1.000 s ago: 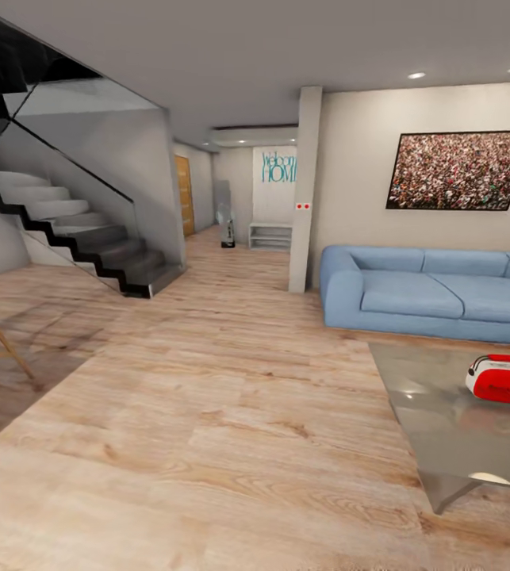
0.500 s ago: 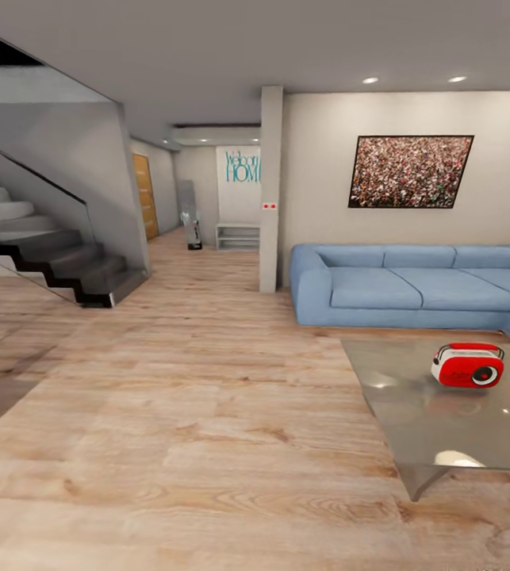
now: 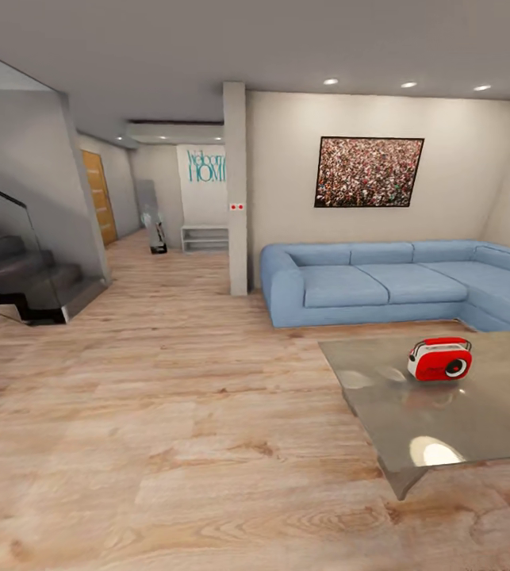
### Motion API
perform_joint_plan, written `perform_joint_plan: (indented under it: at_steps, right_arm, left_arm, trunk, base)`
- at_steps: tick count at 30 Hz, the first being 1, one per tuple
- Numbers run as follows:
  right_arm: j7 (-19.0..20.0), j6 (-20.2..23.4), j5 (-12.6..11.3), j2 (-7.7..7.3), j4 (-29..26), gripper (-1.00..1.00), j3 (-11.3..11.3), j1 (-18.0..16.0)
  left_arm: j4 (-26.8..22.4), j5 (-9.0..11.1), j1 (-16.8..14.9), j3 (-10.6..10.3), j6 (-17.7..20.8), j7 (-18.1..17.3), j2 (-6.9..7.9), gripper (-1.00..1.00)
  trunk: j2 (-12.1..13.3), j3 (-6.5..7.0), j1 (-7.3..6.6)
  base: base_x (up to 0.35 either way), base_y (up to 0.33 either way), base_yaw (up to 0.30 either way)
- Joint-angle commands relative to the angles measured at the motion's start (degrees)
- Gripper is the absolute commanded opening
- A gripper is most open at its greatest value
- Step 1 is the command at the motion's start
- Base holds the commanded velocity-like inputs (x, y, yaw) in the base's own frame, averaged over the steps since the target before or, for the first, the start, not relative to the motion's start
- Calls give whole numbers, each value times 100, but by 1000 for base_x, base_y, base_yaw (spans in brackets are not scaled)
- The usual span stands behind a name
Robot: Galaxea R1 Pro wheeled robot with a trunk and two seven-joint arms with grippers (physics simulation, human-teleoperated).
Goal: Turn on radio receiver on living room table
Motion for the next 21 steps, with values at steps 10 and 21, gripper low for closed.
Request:
perform_joint_plan:
  at_steps: [10, 21]
  right_arm:
    - [-2, 0, 0, 2, 0, 100, 0, 0]
    - [-2, -1, -2, 1, 0, 100, 0, 0]
  left_arm:
    - [-4, 14, 0, 1, -4, 1, 25, 100]
    - [-14, 28, 0, 119, -16, -35, 96, 100]
  trunk:
    - [0, 0, 0]
    - [0, 0, 0]
  base:
    - [272, 137, -279]
    - [272, 145, -279]
